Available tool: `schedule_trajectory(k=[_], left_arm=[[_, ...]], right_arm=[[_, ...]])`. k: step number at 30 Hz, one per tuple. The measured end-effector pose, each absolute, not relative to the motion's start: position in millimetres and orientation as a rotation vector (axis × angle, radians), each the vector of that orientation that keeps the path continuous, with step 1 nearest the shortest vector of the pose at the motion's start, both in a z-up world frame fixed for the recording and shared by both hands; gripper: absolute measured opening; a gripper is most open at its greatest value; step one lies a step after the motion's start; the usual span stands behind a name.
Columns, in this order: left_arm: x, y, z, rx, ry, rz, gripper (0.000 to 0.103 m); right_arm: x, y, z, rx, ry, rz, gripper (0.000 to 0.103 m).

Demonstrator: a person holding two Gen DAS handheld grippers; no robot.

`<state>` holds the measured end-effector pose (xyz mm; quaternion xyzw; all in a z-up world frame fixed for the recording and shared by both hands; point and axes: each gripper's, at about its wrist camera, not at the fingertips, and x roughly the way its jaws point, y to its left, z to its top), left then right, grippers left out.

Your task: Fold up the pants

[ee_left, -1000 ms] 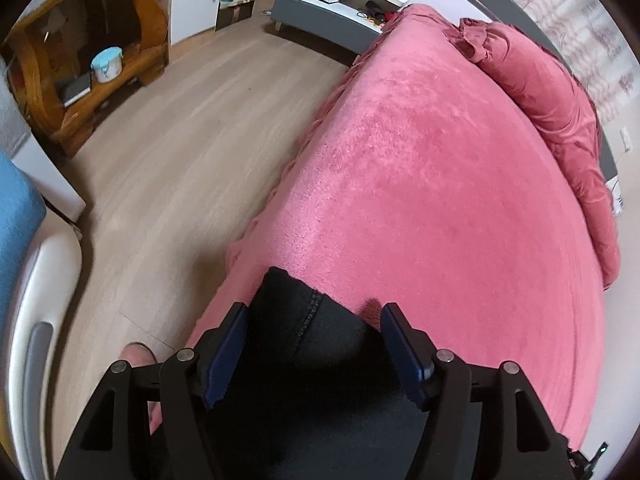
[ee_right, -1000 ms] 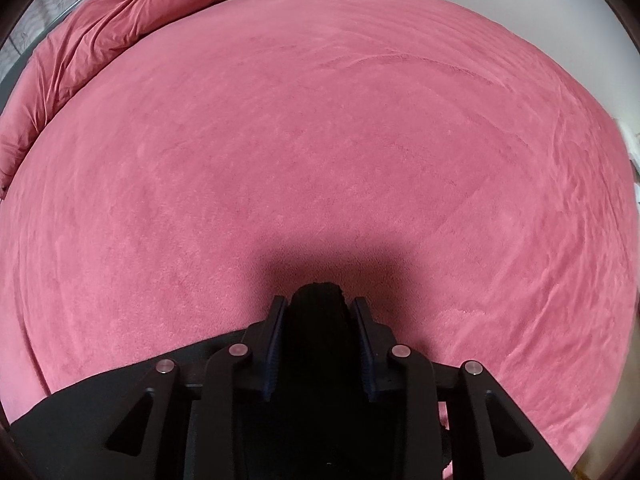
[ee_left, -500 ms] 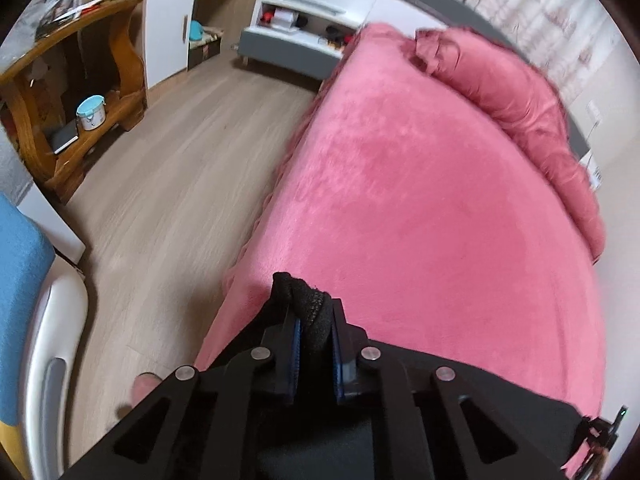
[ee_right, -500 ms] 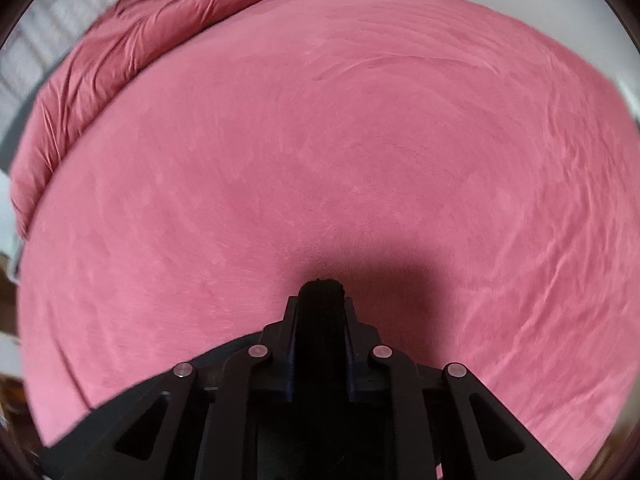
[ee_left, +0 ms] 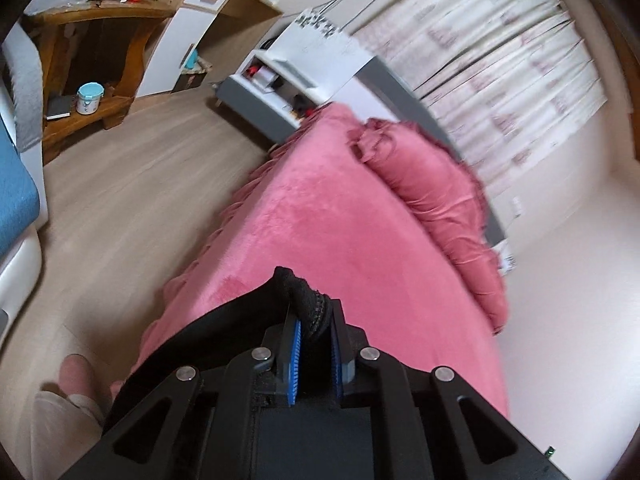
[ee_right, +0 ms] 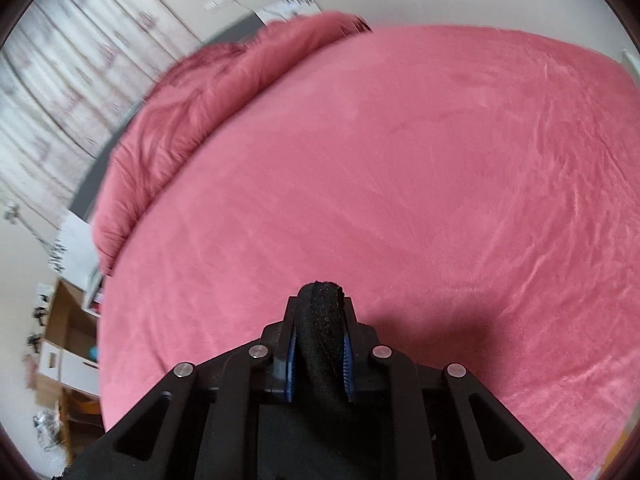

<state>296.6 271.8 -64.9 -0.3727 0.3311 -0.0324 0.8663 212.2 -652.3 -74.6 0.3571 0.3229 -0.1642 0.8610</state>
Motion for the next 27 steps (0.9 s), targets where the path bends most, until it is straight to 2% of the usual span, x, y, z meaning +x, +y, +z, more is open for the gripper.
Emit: schedule_trajectory(k=[9, 19, 27], left_arm=[[180, 302, -70, -0.895, 0.588, -0.135, 0.011], [95, 332, -134, -1.108, 0.584, -0.086, 0.010], [59, 342, -172, -1.183, 0.604, -0.001, 0.008]], right_arm=[[132, -649, -84, 0.848, 0.539, -0.268, 0.018], [73, -637, -108, 0.878, 0.485, -0.215, 0.018], [24, -639, -145, 0.929, 0.525, -0.292, 0.021]])
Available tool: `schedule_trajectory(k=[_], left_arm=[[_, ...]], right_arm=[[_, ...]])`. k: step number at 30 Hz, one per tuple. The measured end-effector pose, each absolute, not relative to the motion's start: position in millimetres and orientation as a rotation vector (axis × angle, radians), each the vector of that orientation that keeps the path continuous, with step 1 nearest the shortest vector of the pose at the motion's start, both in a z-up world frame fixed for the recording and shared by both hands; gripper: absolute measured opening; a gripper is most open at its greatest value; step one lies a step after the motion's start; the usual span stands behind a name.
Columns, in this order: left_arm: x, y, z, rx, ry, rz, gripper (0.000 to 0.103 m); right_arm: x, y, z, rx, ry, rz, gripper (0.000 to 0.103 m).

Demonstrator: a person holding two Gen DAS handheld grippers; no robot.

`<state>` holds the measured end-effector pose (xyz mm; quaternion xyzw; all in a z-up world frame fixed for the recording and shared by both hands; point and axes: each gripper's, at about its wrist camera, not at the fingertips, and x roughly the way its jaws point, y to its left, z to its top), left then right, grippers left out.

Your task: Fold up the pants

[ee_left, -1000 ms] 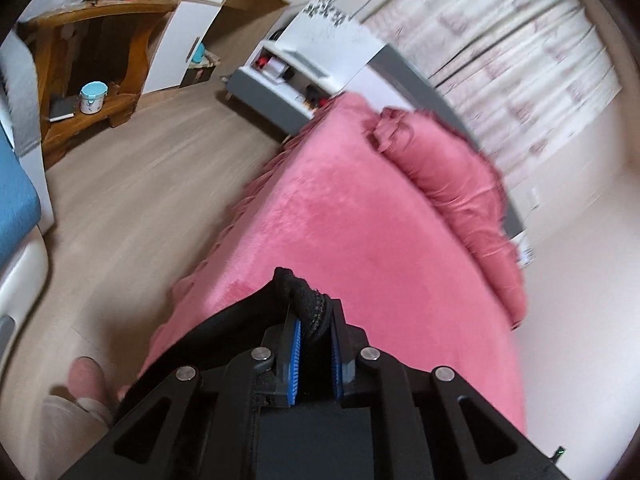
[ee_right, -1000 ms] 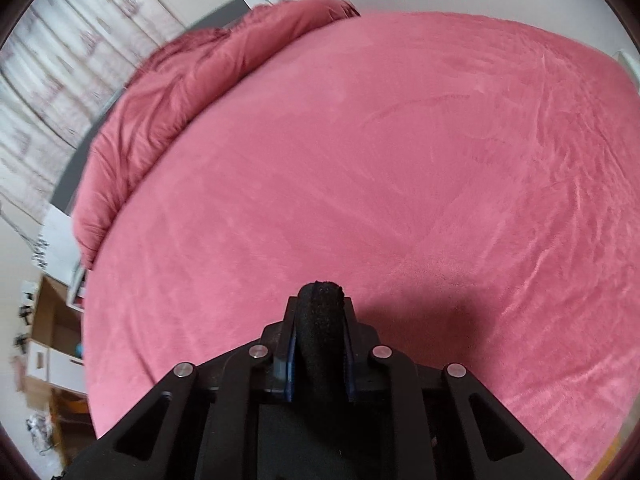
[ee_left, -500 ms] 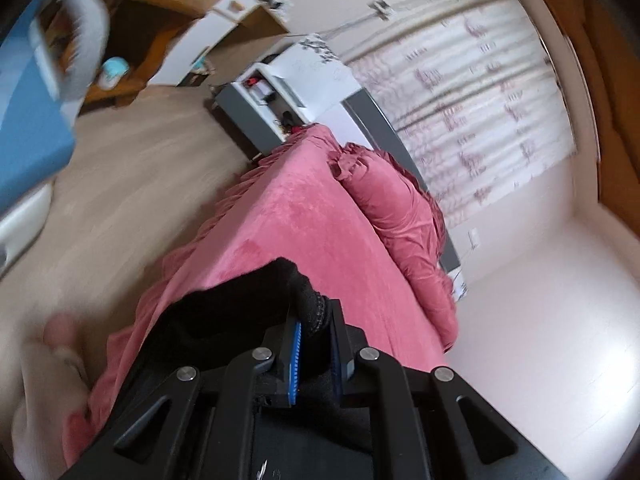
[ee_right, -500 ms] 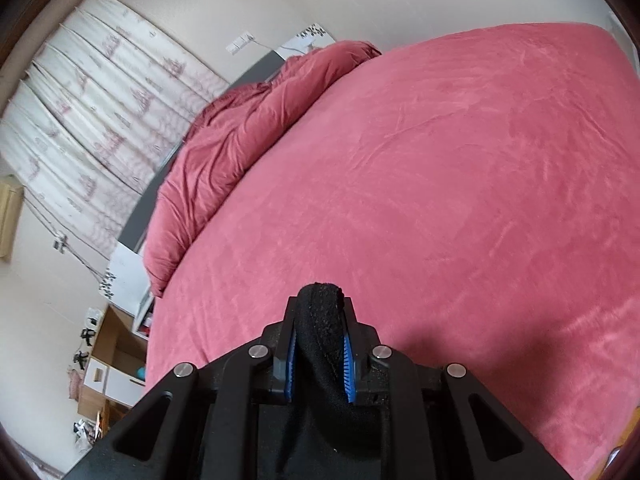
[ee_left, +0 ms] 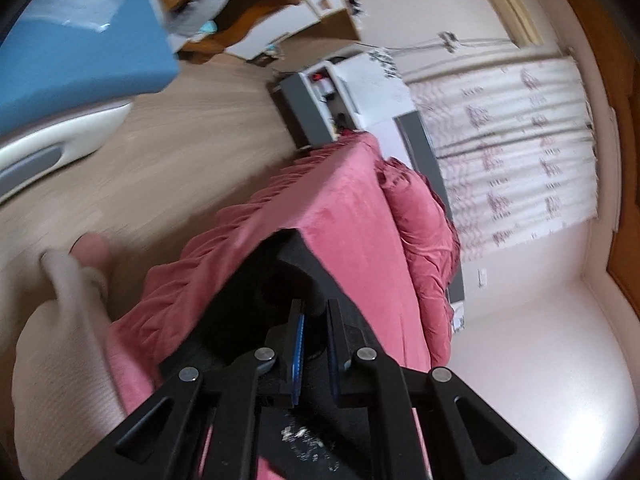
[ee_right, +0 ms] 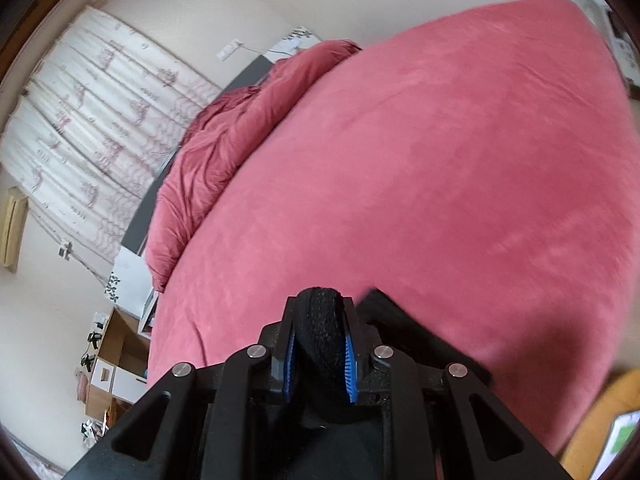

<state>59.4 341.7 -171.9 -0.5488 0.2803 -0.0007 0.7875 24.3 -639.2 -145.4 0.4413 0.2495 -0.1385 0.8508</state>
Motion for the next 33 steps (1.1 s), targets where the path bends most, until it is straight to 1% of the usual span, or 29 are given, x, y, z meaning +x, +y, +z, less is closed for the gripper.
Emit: schedule_trajectory(k=[2, 6, 7, 8, 9, 10, 11, 15, 17, 19, 21, 22, 24, 28, 33], left_arm=[[53, 349, -180, -1.201, 0.614, 0.032, 0.008], [42, 351, -183, -1.166, 0.642, 0.068, 0.008], [40, 351, -183, -1.157, 0.645, 0.074, 0.010], [36, 352, -182, -1.151, 0.647, 0.080, 0.012], [33, 352, -181, -1.149, 0.648, 0.078, 0.014], [31, 353, -179, -1.148, 0.648, 0.076, 0.020], [27, 352, -176, -1.142, 0.646, 0.078, 0.022], [13, 337, -158, -1.118, 0.635, 0.062, 0.023], [15, 321, -150, -1.122, 0.653, -0.003, 0.026], [20, 300, -144, -1.127, 0.685, -0.068, 0.030], [31, 274, -142, -1.106, 0.729, -0.144, 0.035], [39, 261, -145, -1.085, 0.781, -0.160, 0.036], [59, 236, -157, -1.047, 0.888, -0.170, 0.036], [80, 216, -174, -1.074, 0.962, -0.112, 0.036], [88, 217, -183, -1.067, 0.972, 0.004, 0.038]], right_arm=[[12, -644, -159, 0.975, 0.538, -0.331, 0.025], [-18, -653, -175, 1.049, 0.567, -0.407, 0.027], [-27, -655, -177, 1.068, 0.573, -0.428, 0.032], [-34, -657, -177, 1.084, 0.578, -0.444, 0.045], [-40, -658, -177, 1.097, 0.582, -0.458, 0.049], [-48, -657, -175, 1.101, 0.583, -0.468, 0.051], [-52, -654, -172, 1.093, 0.584, -0.472, 0.051], [-68, -632, -151, 1.088, 0.565, -0.427, 0.054], [-71, -618, -148, 1.155, 0.551, -0.349, 0.062], [-65, -605, -146, 1.219, 0.554, -0.275, 0.062], [-51, -594, -141, 1.204, 0.579, -0.225, 0.062], [-38, -589, -140, 1.187, 0.615, -0.212, 0.062], [-20, -588, -144, 1.192, 0.670, -0.231, 0.062], [8, -596, -160, 1.268, 0.747, -0.270, 0.061], [21, -601, -171, 1.274, 0.790, -0.321, 0.054]])
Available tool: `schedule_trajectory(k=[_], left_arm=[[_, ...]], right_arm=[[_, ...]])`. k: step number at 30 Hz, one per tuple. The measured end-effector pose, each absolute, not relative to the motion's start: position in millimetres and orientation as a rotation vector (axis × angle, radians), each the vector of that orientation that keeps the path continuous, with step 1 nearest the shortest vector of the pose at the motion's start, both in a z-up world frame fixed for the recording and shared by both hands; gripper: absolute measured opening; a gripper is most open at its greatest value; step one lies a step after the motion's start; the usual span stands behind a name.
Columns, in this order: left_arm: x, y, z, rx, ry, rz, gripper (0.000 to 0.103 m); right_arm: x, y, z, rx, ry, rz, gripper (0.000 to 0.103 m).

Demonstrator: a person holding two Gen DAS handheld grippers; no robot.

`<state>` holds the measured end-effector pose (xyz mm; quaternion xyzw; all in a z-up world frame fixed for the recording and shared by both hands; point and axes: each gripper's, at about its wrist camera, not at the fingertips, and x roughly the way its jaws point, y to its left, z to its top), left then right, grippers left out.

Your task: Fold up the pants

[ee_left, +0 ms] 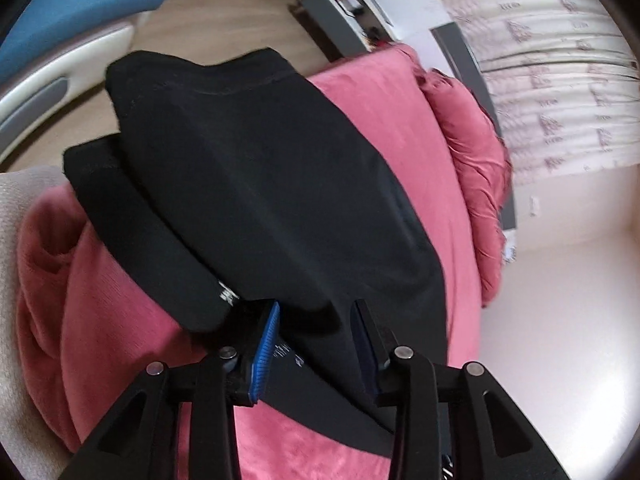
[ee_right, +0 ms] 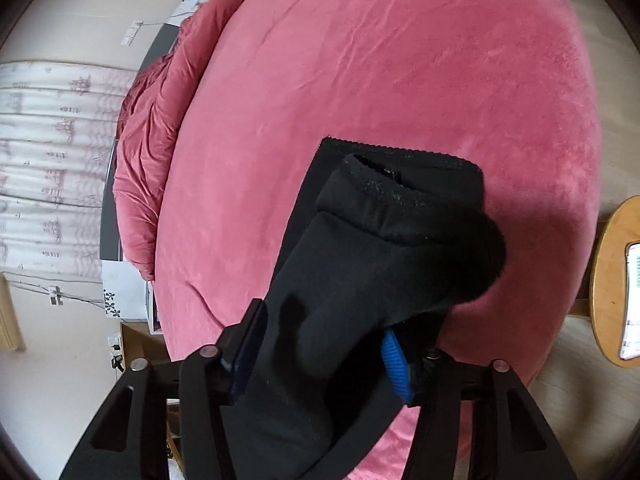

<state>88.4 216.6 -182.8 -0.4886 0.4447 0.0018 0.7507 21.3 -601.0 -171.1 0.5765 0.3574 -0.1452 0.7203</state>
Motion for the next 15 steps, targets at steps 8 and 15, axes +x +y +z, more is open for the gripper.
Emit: schedule_trajectory(k=[8, 15], left_arm=[[91, 218, -200, -1.191, 0.974, -0.002, 0.038], [109, 224, -161, -1.159, 0.864, -0.095, 0.006]], right_arm=[[32, -592, -187, 1.261, 0.829, -0.305, 0.021], [73, -589, -126, 1.052, 0.828, -0.226, 0.008]])
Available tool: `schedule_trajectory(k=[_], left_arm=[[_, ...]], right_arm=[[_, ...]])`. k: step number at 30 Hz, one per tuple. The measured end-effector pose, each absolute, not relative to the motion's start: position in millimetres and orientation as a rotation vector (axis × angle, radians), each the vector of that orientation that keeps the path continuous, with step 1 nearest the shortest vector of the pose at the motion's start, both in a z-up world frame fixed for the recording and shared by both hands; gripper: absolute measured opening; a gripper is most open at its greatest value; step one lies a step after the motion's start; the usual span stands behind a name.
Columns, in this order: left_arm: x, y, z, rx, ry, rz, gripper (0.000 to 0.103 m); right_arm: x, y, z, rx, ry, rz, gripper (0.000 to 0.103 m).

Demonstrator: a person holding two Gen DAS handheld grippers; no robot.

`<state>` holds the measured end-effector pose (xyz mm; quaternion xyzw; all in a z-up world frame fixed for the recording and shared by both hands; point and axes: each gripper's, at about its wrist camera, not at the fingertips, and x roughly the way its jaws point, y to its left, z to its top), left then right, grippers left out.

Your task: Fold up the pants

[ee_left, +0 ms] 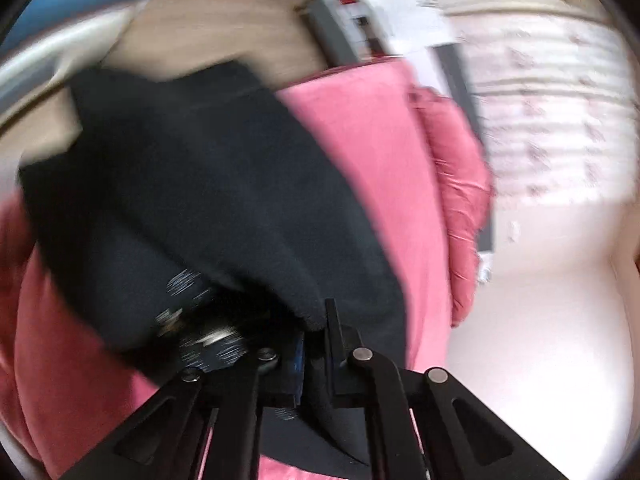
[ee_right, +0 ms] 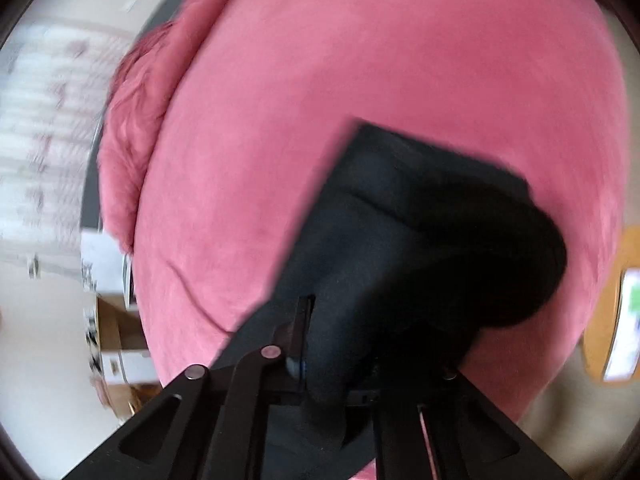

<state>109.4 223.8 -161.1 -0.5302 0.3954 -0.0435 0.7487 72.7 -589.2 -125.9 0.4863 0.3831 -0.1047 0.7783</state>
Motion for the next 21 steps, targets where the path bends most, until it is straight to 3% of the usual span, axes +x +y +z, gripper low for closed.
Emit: schedule_trajectory(k=[2, 5, 7, 13, 18, 21], left_arm=[[107, 224, -137, -1.143, 0.799, -0.158, 0.006], [93, 232, -116, -1.111, 0.739, -0.183, 0.006], [85, 234, -120, -1.050, 0.753, -0.147, 0.006], [62, 226, -194, -1.027, 0.948, -0.017, 0.006], [57, 217, -202, -0.972, 0.904, -0.005, 0.006], [64, 214, -196, -0.951, 0.894, -0.015, 0.007]], right_arm=[[73, -582, -74, 0.890, 0.692, -0.120, 0.008], [55, -579, -44, 0.776, 0.564, -0.051, 0.008], [43, -589, -62, 0.792, 0.579, -0.068, 0.008], [28, -614, -196, 0.945, 0.850, -0.208, 0.008], [14, -623, -218, 1.163, 0.739, -0.199, 0.020], [20, -630, -210, 1.160, 0.752, -0.233, 0.021]])
